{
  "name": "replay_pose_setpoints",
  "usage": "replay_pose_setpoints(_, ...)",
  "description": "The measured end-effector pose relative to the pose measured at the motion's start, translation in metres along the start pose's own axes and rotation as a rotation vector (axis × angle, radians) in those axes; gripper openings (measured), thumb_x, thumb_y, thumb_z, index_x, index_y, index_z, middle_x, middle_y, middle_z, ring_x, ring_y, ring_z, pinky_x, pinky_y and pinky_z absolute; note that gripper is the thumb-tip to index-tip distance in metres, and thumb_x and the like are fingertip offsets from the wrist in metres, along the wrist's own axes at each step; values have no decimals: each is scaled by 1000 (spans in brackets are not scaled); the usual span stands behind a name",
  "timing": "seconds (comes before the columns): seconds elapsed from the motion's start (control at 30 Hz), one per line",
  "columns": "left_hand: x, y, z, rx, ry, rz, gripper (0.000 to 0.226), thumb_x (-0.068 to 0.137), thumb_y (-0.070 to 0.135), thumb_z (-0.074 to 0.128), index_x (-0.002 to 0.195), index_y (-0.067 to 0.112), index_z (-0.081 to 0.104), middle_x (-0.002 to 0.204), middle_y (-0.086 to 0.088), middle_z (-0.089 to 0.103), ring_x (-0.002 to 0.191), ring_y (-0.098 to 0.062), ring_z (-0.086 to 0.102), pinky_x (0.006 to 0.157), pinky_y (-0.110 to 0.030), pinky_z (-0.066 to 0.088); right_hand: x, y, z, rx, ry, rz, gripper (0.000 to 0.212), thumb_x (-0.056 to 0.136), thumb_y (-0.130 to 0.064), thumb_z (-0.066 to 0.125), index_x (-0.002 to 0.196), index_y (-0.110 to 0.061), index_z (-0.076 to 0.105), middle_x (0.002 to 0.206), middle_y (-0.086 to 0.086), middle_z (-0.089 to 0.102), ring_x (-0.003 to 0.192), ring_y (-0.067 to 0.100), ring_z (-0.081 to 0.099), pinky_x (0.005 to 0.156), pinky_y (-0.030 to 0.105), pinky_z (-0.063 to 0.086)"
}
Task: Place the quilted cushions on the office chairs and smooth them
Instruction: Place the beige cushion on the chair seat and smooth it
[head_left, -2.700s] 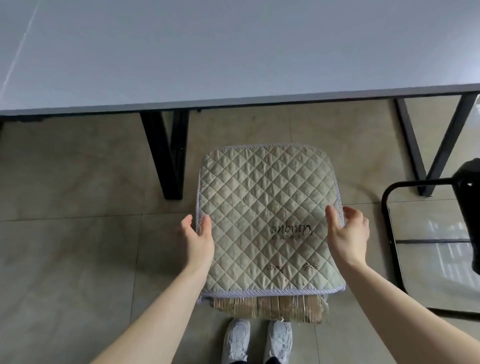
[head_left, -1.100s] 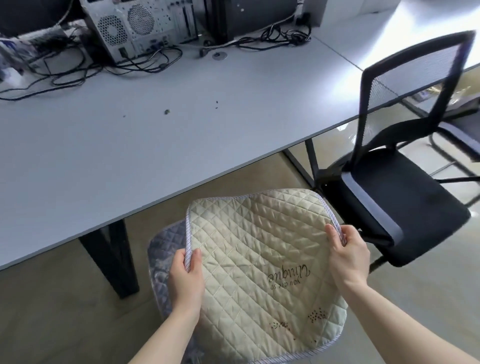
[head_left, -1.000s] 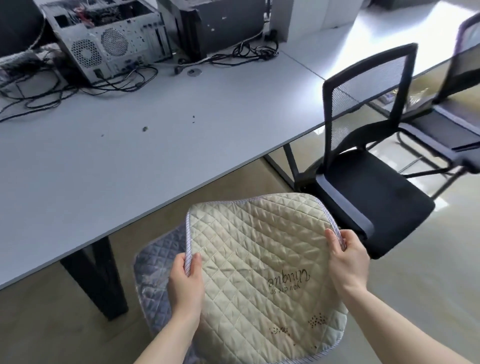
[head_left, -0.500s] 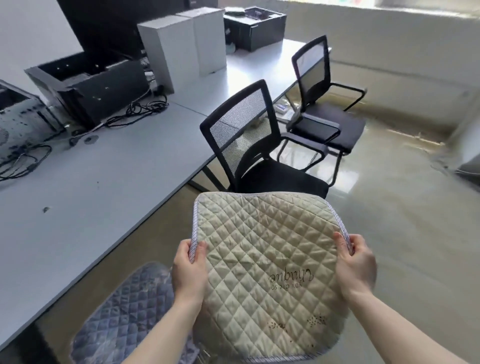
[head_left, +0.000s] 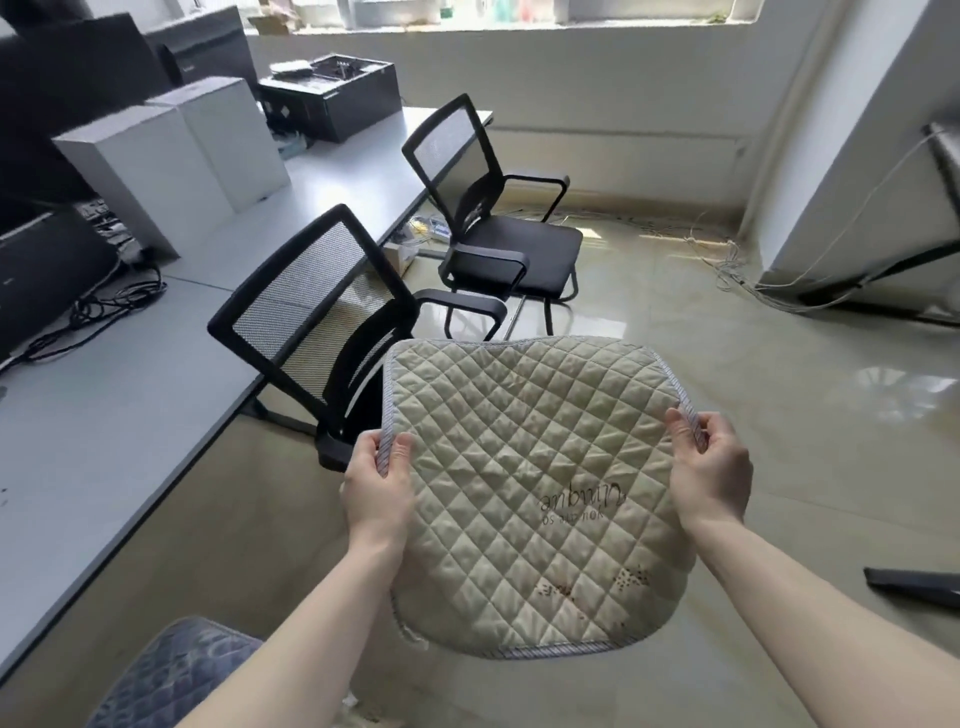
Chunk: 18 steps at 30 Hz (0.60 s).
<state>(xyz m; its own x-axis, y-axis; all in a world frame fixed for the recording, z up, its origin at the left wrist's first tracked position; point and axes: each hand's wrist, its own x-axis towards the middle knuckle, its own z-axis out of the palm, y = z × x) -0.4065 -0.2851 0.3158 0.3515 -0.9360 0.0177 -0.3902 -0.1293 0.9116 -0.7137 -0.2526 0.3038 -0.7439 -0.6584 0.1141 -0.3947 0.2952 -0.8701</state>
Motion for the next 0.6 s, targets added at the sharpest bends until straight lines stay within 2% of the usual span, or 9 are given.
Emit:
replay_pose_setpoints(0.27,-19,78,117,-17,-75,61,24,93,48,58,88,25,60,75,7,66,69,-11,60,72,-34,49,104,34,-78,3,79,33,35,92,-46,60,88,-11,60,82,16,67,77,37,61,65,38,43)
replay_pose_setpoints(0.6,-42,152,227,-43,-172,100,23,90,55,58,86,32,59,82,8,71,78,-13,68,78,-39,56,196,62,-158,16,192,61,36,92,-48,59,86,-13,59,79,10,65,76,34,60,63,34,39)
